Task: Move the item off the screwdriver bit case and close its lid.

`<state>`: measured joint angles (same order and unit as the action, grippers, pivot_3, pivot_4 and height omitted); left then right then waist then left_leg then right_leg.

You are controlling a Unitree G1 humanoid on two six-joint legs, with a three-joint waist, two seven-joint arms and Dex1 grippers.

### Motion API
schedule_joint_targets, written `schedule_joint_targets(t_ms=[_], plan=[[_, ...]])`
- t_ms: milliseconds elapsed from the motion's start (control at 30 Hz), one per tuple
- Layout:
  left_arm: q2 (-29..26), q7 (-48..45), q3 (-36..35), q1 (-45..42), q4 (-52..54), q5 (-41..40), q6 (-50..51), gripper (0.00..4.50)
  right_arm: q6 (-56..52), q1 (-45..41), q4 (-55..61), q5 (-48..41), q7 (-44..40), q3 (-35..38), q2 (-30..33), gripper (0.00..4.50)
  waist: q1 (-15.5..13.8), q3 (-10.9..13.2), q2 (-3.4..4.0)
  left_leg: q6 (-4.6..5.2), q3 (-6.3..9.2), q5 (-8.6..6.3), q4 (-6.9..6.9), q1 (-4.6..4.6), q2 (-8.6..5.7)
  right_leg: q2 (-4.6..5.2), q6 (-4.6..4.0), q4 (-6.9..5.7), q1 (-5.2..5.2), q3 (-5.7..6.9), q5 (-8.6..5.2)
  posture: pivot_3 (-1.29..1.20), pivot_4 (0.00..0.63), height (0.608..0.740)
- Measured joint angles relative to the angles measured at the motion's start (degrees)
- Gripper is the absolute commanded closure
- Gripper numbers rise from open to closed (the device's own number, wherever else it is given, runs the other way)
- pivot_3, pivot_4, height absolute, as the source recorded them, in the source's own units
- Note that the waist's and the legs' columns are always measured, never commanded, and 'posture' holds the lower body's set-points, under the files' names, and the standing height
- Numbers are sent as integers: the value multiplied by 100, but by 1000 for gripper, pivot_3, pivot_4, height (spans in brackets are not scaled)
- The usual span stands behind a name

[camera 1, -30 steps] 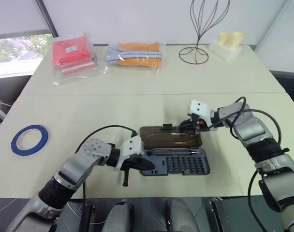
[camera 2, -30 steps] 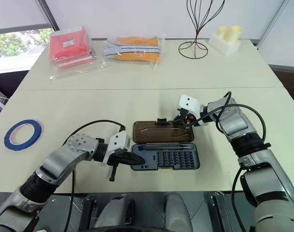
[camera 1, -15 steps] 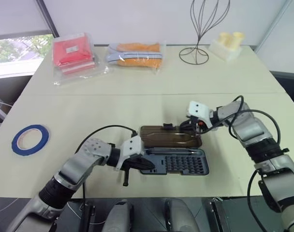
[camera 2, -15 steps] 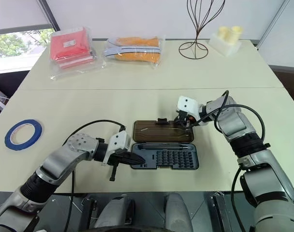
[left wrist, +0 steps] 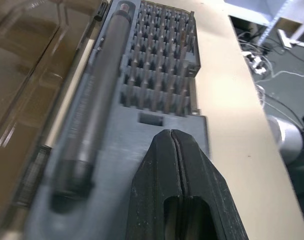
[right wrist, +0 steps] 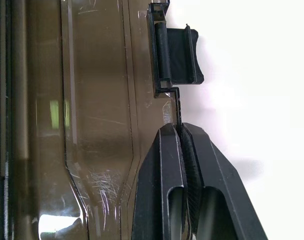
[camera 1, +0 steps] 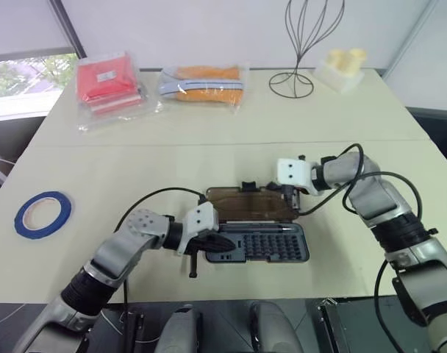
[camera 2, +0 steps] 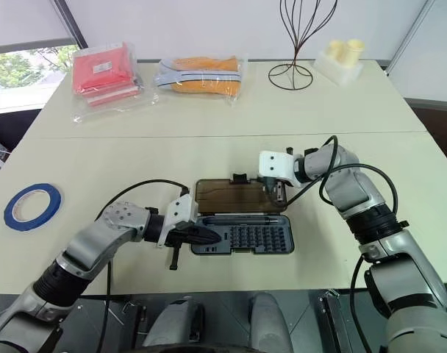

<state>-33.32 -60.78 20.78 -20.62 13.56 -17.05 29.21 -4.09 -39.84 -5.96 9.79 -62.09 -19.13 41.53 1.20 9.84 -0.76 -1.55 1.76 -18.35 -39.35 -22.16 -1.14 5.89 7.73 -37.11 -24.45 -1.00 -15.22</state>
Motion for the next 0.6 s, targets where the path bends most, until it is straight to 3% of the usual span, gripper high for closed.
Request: schedule_joint_targets(t_ms=[233,600], plan=[[266,259,-426,-189,-353,-135,20,4500,151,527,719,298,517,260,127,4481,-26,0,0,-1,-1,1,-1,-2,-2,1,0,0,0,-1,0,0,150,740],[751,1251,-2415,-1701,-830,-1472,1054,4500,61,967,1306,532,1053,369,98,4481,-12,1,-2,-12,1,7,-2,-4,-3,1,0,0,0,0,0,0,150,740]])
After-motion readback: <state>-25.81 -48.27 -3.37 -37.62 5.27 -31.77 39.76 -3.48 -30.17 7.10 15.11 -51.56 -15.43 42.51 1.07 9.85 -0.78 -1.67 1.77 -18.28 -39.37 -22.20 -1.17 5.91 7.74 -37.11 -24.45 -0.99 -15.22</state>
